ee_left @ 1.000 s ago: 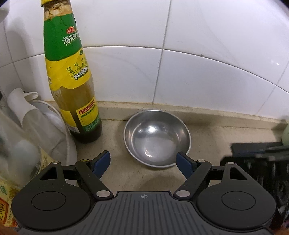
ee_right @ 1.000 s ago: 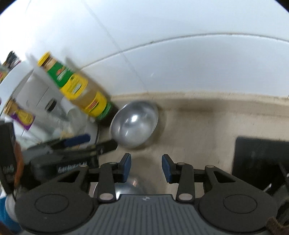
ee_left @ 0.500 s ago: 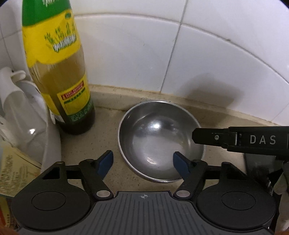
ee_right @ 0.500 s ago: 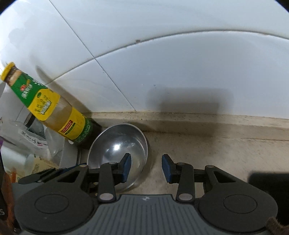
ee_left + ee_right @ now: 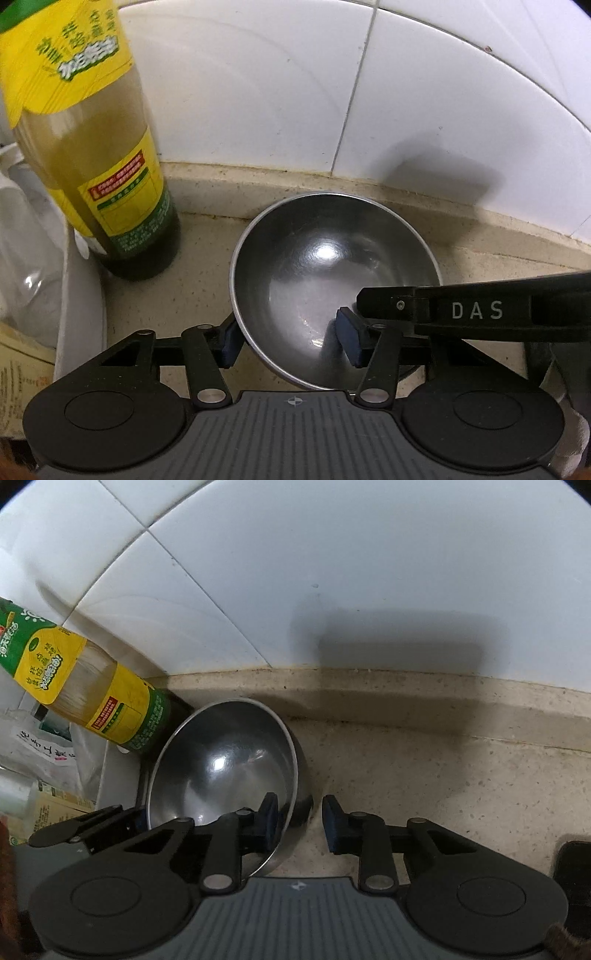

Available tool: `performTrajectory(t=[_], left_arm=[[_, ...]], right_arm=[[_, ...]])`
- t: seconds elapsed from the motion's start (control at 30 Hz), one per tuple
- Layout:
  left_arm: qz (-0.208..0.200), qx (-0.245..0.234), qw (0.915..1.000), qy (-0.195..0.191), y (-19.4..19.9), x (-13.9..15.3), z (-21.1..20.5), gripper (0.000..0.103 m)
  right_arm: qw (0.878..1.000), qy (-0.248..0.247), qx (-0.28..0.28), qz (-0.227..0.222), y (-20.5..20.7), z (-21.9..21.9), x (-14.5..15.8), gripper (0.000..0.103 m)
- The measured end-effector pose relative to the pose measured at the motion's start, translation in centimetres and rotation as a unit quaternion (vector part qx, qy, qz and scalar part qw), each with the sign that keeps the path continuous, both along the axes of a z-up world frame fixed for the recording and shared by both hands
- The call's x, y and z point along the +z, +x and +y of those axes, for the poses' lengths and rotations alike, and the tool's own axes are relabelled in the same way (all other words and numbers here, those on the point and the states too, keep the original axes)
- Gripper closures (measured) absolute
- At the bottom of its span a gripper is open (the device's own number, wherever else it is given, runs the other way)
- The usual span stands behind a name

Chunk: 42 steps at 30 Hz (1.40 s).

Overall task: Organize plates and bowls
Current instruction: 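Grasp the rim of the remaining steel bowl with both grippers, then lift the steel bowl off the counter with both grippers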

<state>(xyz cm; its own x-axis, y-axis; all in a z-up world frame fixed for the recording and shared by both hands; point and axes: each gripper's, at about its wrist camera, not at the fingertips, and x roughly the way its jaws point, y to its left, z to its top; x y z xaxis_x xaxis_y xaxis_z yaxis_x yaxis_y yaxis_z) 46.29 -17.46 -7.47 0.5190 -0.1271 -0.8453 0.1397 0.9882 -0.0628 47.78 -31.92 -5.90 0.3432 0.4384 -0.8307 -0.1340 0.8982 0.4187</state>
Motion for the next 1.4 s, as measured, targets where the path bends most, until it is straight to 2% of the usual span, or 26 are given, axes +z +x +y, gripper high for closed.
performTrajectory(t=[0.23,0.5,0.67,1.07,1.4], left_arm=[[-0.002,-0.021,0.9996,0.019,0.9,0.0,-0.8,0.040],[-0.007,-0.020,0.9995,0.022,0.4,0.2,-1.1,0.041],[-0.023,-0.022,0.9991,0.028,-0.1,1.0,-1.3,0.041],[-0.054,-0.027,0.9979,0.022,-1.6,4.2,-1.1,0.041],[-0.094,-0.033,0.9949,0.019,-4.4,8.8,-0.2,0.039]], right_arm=[[1.000,0.006,0.006,0.001,0.1,0.1,-0.3,0.082],[1.000,0.005,0.003,0.001,0.1,0.4,-0.3,0.083],[1.000,0.010,-0.002,-0.005,0.1,0.3,0.3,0.083],[0.999,0.010,-0.008,-0.033,-0.7,-0.2,3.5,0.083],[0.998,0.005,-0.008,-0.068,-3.1,-0.5,8.2,0.083]])
